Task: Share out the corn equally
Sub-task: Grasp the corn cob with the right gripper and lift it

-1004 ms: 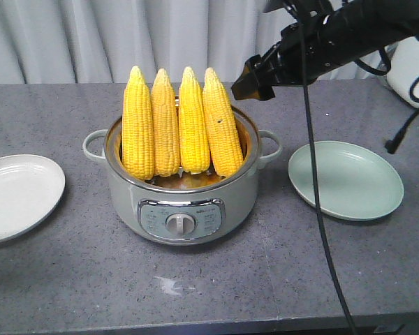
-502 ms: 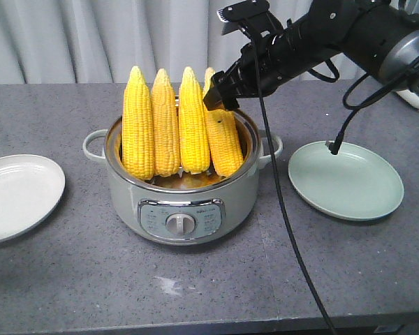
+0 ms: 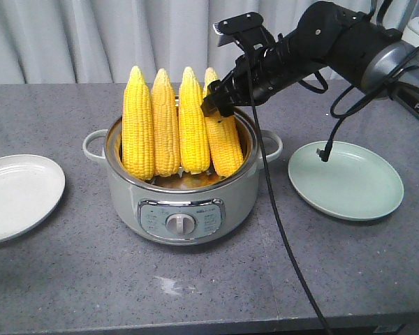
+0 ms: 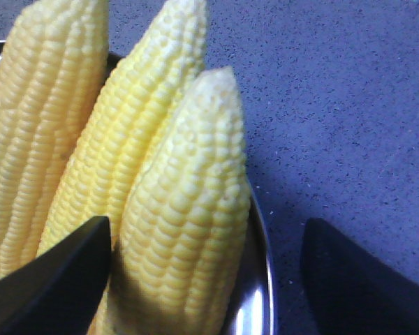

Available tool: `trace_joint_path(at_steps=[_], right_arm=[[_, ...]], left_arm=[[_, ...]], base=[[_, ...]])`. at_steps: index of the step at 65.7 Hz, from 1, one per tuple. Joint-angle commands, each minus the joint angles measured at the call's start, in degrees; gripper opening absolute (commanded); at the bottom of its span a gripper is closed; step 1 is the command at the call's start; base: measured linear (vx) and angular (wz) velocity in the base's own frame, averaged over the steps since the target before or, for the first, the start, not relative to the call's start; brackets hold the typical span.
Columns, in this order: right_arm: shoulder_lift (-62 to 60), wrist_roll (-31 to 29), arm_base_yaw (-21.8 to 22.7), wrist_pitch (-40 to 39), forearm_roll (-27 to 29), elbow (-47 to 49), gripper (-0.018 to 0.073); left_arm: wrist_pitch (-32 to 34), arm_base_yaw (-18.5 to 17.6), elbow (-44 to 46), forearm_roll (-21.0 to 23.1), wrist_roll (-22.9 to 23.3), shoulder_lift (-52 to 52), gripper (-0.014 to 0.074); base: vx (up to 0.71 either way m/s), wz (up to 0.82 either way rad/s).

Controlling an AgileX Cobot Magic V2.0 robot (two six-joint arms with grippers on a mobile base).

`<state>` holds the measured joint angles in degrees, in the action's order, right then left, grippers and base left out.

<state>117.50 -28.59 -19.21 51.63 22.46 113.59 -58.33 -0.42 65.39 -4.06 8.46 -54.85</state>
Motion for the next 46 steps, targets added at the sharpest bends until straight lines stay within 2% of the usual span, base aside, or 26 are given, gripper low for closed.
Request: trace_joint_path(at_steps=[1,19,26,33,46], right_arm=[[-3.15,0.03,0.06,-3.20,1.72,1.85,0.0454],[-3.15,0.03,0.06,-3.32,2.12,1.85,0.0130],[-3.15,0.03,0.06,-3.21,2.07,1.85,0.0044],[-3.89,0.19,0.14,-2.74,2.07,1.85,0.0013],[-8.40,1.85,0.85,-1.40,1.97,1.85,0.0017]], left_arm=[[3.17,0.03,1.86,-0.10,0.20,0.38,0.0565],[3.23,0.03,1.86,-0.10,0.20,0.38,0.0565],[3.23,0.03,1.86,-0.10,0.20,0.38,0.0565],[3.23,0.03,1.86,-0.10,0.20,0.38,0.0565],[3.23,0.03,1.86,-0.10,0.20,0.38,0.0565]], base=[[0.00,0.00],[0.00,0.00],[0.00,0.00],[0.00,0.00],[0.00,0.00]])
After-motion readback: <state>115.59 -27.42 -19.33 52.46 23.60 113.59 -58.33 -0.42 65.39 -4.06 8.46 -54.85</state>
